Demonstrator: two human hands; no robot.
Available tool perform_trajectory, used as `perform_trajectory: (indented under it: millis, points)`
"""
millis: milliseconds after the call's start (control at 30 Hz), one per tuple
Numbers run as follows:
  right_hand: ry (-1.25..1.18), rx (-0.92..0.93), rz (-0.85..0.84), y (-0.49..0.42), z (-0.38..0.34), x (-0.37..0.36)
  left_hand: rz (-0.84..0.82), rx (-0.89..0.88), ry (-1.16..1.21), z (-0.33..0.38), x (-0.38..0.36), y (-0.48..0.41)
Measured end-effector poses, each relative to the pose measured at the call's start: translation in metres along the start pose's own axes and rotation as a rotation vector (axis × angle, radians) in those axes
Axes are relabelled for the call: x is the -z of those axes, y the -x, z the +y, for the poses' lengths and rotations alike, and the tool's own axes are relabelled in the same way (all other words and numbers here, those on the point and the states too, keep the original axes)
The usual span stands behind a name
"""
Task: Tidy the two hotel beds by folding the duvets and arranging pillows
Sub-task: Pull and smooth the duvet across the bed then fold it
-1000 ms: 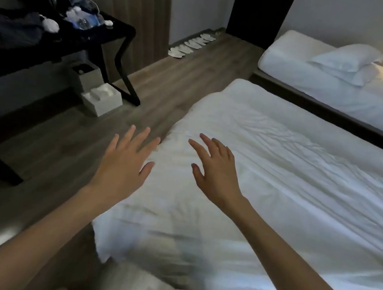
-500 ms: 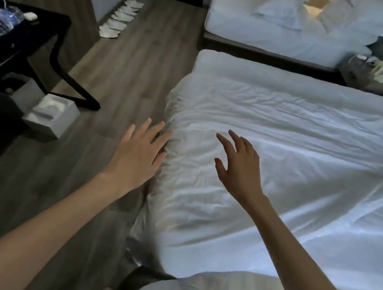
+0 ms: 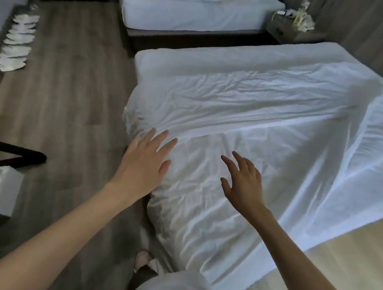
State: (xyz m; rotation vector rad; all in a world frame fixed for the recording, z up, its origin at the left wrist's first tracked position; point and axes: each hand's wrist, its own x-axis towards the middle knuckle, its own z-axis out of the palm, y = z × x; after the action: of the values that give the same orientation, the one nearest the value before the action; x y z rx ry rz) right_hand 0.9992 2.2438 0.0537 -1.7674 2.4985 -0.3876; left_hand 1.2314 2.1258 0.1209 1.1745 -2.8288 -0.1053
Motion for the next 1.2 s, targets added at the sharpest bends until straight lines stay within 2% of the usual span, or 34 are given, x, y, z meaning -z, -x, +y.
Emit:
perform_trajectory:
  millis: [133, 300, 400, 567, 833, 1000, 1200]
  points:
    - [-0.012, -0.136, 0.015, -0.029, -0.005, -0.006, -0.074, -0.137, -0.040, -0.019, -0.004, -0.059]
    - [-0.050, -0.367, 0.047, -0.035, 0.013, -0.001, -0.133, -0.340, 0.043, -0.003, -0.021, -0.126]
    - [-0.063, -0.514, 0.063, -0.019, 0.024, 0.001, -0.178, -0.498, 0.137, 0.025, -0.036, -0.159]
    - [-0.067, -0.797, 0.073, 0.021, 0.035, -0.003, -0.258, -0.748, 0.161, 0.082, -0.063, -0.194]
    - [-0.209, -1.311, 0.070, 0.089, 0.027, -0.043, -0.404, -1.163, 0.077, 0.156, -0.109, -0.199]
    - [-0.445, -1.512, 0.123, 0.123, 0.041, -0.083, -0.473, -1.270, 0.017, 0.186, -0.151, -0.200]
    - [-0.567, -1.657, 0.092, 0.157, 0.077, -0.139, -0.530, -1.329, -0.043, 0.223, -0.221, -0.177]
